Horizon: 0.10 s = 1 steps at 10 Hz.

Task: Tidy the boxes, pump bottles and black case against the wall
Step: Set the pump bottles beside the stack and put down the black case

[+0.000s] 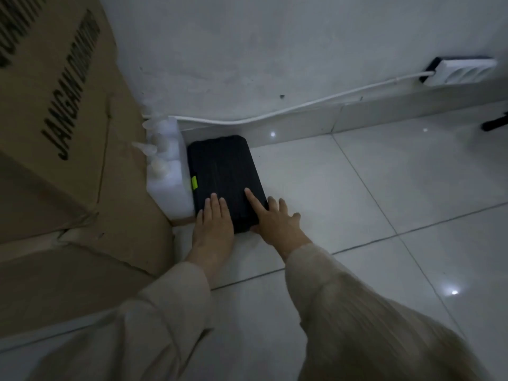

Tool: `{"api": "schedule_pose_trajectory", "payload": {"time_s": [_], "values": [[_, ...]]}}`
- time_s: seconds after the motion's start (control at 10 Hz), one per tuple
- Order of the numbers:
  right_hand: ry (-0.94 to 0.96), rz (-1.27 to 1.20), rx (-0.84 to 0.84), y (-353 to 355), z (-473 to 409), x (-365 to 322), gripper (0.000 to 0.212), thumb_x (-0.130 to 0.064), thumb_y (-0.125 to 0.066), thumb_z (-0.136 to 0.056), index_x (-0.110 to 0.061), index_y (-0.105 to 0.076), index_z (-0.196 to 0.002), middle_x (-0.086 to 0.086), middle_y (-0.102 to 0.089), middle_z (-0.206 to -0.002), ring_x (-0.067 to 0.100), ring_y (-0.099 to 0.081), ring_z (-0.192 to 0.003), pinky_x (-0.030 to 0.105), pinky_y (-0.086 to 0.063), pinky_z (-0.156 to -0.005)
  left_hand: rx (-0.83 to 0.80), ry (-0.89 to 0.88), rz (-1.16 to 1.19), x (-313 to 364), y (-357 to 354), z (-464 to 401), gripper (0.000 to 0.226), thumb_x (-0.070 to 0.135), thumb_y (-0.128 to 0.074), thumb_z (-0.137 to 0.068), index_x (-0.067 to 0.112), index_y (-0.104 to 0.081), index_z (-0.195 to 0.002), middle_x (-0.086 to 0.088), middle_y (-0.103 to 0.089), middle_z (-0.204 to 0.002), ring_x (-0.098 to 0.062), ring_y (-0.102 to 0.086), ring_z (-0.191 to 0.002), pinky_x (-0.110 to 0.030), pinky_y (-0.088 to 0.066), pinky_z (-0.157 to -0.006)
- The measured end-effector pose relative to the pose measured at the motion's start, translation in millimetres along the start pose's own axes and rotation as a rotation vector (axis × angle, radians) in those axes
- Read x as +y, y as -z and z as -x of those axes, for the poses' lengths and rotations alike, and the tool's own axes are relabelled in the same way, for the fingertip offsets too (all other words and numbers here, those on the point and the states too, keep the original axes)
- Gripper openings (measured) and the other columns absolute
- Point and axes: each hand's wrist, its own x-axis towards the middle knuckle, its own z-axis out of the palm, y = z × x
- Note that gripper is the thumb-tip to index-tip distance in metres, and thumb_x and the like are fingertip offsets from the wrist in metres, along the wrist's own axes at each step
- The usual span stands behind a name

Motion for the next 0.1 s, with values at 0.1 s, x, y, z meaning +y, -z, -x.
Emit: {"api": "schedule_pose_trajectory", "payload": {"time_s": [0.1], "values": [[0.032,-0.098,-0.070,19.3,28.1,-2.5,0.061,-0.025,-0.041,-0.096,-0.035,-0.009,-0.147,0.005,-0.006,-0.157,0.030,-0.007,-0.144,0.058,-0.021,-0.109,-0.112,-0.010,0.042,8.6,34.2,16.7,0.055,0.016,-0.032,-0.097,0.004,-0.012,-0.146,-0.015,-0.008,-0.158,-0.028,-0.008,-0.146,-0.040,-0.011,-0.118]]}}
